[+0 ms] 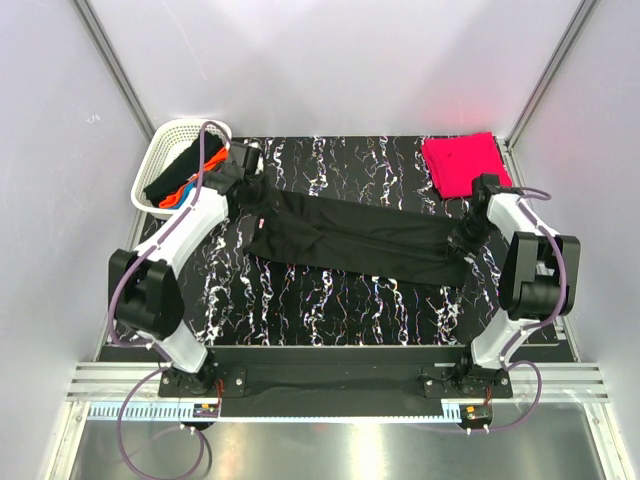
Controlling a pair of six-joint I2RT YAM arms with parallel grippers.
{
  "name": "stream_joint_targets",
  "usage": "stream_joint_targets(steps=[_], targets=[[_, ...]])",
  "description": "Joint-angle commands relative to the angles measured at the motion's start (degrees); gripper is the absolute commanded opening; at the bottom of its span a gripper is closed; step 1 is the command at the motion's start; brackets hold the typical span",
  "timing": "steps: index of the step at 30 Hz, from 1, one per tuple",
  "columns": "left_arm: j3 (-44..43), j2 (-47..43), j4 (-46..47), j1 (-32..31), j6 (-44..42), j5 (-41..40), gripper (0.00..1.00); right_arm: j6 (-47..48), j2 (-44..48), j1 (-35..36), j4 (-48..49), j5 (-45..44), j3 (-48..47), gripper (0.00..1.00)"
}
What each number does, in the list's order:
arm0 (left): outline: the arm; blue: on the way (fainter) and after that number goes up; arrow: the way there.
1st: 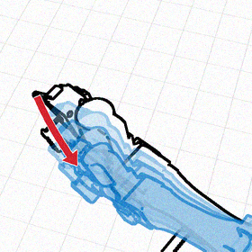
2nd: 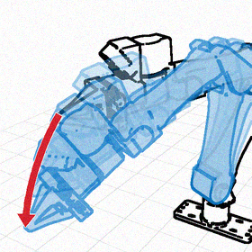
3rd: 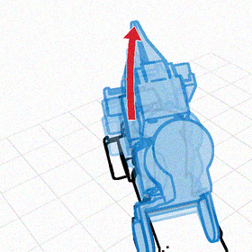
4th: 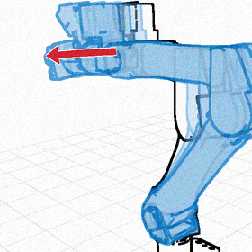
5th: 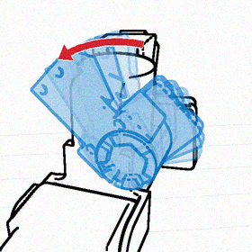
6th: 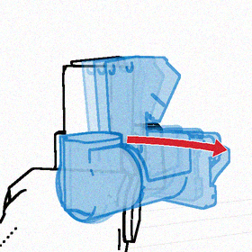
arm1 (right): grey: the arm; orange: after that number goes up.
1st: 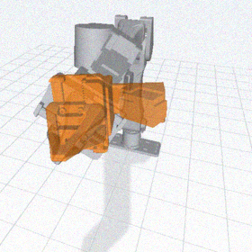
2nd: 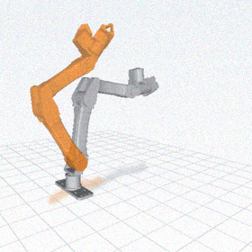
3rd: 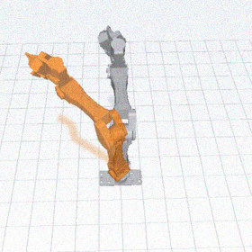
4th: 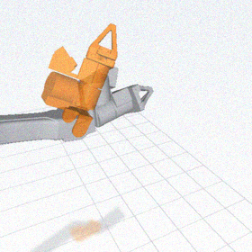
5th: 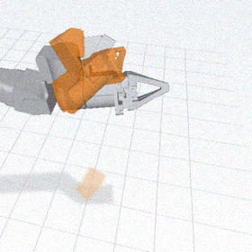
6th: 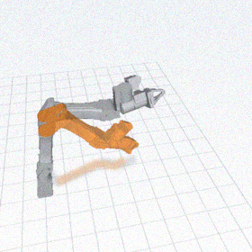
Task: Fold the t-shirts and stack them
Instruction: Fold the tshirt
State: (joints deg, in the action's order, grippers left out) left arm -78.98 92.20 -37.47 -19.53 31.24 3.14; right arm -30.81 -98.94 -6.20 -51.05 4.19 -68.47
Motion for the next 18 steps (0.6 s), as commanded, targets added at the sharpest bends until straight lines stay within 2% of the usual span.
stream_joint_targets(steps=[1,10,18], targets=[[-5.47,2.53,1.70,1.60,-2.59,2.40,0.00,1.45,-1.69,0.40,-0.02,0.65,-3.42,0.00],[-10.75,9.31,1.70,3.71,-3.65,4.51,0.00,0.75,-6.97,0.40,0.07,0.47,-8.70,0.00],[-11.72,12.47,1.53,5.82,-3.82,6.01,0.00,0.66,-10.75,0.40,-0.02,1.79,-11.69,0.01]])
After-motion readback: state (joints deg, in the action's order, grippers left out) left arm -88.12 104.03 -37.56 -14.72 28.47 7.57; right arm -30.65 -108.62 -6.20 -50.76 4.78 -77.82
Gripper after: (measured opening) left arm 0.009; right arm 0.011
